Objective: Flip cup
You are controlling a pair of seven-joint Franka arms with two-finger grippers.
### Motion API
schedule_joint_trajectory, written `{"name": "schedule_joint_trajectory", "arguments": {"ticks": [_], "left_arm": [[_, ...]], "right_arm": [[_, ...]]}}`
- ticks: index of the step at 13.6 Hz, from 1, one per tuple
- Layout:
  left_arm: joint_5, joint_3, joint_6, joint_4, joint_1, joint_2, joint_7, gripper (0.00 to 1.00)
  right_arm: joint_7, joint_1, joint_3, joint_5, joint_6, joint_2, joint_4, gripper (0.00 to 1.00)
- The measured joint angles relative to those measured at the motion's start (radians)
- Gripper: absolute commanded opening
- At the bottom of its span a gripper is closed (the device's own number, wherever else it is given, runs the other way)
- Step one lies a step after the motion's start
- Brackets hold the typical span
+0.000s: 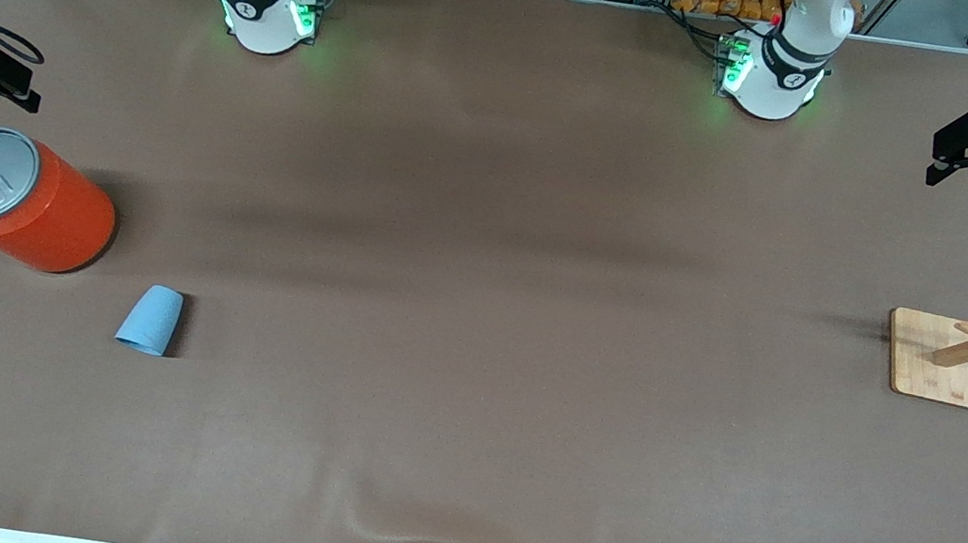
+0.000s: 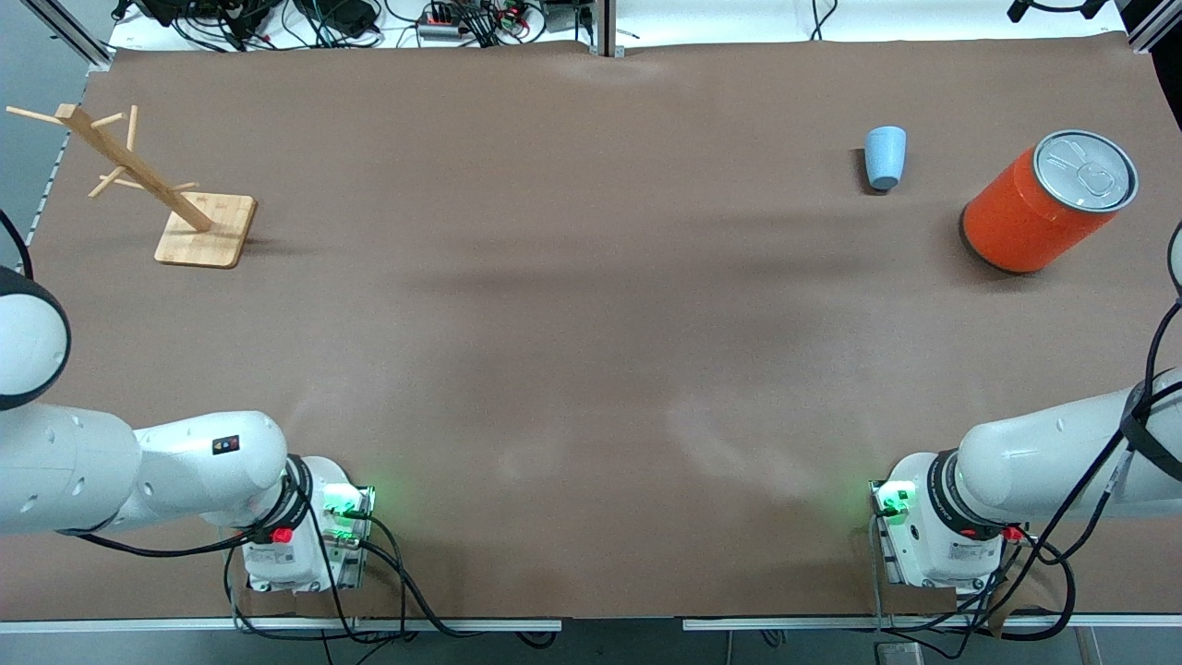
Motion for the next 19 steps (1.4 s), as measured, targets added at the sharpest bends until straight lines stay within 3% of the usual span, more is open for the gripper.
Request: {"name": "schedule_joint_trajectory", "arguments": {"ticks": [12, 19], "left_arm": [[0.0, 0.008, -0.011, 0.042, 0.007, 0.038, 0.0, 1.0], [0.0, 0.012, -0.038, 0.055, 0.009, 0.038, 0.0, 1.0]], "right_arm": [[0.003, -0.065, -0.012, 0.0, 0.007, 0.06, -0.021, 1.0], [0.003, -0.062, 0.0, 0.001, 0.199, 0.219, -0.027, 1.0]]}}
